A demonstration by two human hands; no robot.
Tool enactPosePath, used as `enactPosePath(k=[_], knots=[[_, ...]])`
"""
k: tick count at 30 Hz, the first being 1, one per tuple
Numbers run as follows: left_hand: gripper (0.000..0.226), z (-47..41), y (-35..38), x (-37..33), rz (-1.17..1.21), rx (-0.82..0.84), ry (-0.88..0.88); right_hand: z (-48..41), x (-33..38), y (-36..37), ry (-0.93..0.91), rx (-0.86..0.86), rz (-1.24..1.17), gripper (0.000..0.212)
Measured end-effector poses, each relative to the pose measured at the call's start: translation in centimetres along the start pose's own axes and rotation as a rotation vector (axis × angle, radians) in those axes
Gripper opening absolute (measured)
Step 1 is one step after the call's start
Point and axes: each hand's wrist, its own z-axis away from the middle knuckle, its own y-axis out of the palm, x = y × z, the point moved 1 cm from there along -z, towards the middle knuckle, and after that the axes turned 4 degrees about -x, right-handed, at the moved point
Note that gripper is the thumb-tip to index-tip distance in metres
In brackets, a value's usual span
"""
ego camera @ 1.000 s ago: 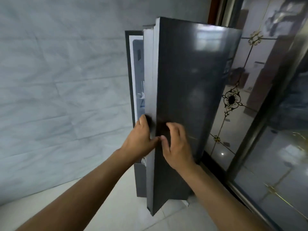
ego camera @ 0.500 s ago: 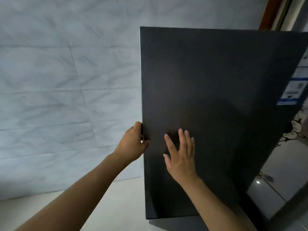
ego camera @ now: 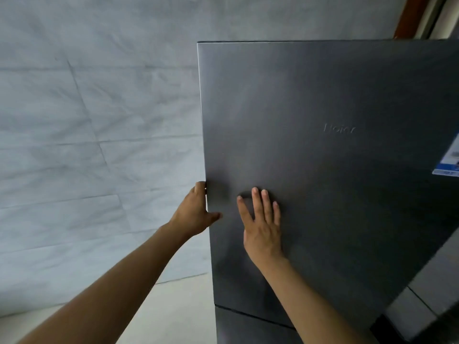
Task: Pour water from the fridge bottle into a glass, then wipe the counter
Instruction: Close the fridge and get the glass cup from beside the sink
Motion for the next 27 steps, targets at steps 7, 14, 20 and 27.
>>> enactPosePath(k=[7,14,20,27], knots=[[0.062,-3.3,0.9,1.2,-0.042,0.008,0.061,-0.6,0.9,1.8,0.066,-0.015,0.105,0.112],[0.058,-3.6,0.9,2.8,-0.141,0.097,0.152,-0.8,1.7,1.1,0.145,0.053,0.173,0.111],[0.046,-0.7,-2.9,6.4,-0.502,0.122,0.301,-2.1,6.9,-3.3,0.333,0.239,0.131,0.057],[0.053,4.7,-12.9,16.0,-0.787,0.156,0.133,-5.7,19.3,-6.2,0.07,0.639,0.04,0.018]])
